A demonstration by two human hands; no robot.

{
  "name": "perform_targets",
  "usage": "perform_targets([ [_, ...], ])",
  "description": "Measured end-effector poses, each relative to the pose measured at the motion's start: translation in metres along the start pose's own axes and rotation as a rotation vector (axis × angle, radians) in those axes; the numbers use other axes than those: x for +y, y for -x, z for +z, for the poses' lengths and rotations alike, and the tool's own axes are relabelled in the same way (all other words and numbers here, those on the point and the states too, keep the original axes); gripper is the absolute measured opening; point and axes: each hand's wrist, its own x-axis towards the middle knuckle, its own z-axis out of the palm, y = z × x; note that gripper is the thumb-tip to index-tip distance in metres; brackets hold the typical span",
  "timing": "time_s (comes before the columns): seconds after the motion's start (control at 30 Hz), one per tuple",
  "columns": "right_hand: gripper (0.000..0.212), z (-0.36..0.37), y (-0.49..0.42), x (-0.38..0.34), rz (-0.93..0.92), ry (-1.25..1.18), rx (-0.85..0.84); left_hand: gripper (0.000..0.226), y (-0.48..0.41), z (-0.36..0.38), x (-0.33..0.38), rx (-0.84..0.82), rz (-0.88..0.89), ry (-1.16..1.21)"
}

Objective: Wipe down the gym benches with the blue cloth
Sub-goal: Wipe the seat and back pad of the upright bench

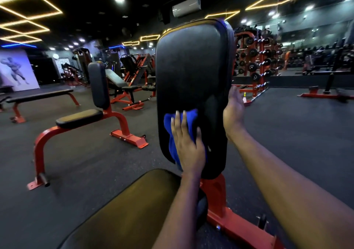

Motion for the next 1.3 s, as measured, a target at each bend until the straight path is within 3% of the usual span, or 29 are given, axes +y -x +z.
perform_targets([
  [0.13, 0.03, -0.025, -0.003, -0.009, 0.089, 0.075, -0.189, 0.058, 0.029, -0.005, 0.009, -0.02, -0.119, 0.035],
  [0.23, 0.03, -0.044, -0.009, -0.017, 0.161, 0.17, -0.37, 0.058, -0.029, 0.002, 0.056, -0.037, 0.069, 0.067],
  [0.3, 0.03, -0.047, -0.011, -0.023, 0.222, 0.128, -0.402, 0.056, -0.068, 0.008, 0.084, -0.038, 0.16, 0.021],
  [0.43, 0.034, -0.047, -0.013, -0.029, 0.288, 0.082, -0.445, 0.056, -0.044, 0.013, 0.077, -0.003, 0.197, -0.038],
  [0.63, 0.038, -0.047, -0.006, -0.023, 0.255, 0.127, -0.392, 0.078, 0.063, 0.001, 0.027, -0.101, 0.074, -0.107],
  [0.8, 0.033, -0.045, -0.004, -0.023, 0.269, 0.126, -0.346, 0.064, 0.0, 0.004, 0.064, -0.088, 0.144, -0.022],
  [0.93, 0.031, -0.05, -0.005, -0.018, 0.321, 0.075, -0.344, 0.057, -0.058, 0.013, 0.098, -0.045, 0.273, -0.129],
  [1.03, 0.028, -0.051, -0.008, -0.013, 0.355, 0.012, -0.323, 0.067, -0.018, 0.012, 0.075, -0.065, 0.316, -0.144],
  [1.17, 0.03, -0.053, -0.006, -0.013, 0.368, 0.035, -0.334, 0.08, 0.053, 0.005, 0.041, -0.137, 0.215, -0.168],
  [1.3, 0.029, -0.053, -0.005, -0.016, 0.374, 0.049, -0.316, 0.08, 0.049, 0.004, 0.046, -0.139, 0.191, -0.112],
])
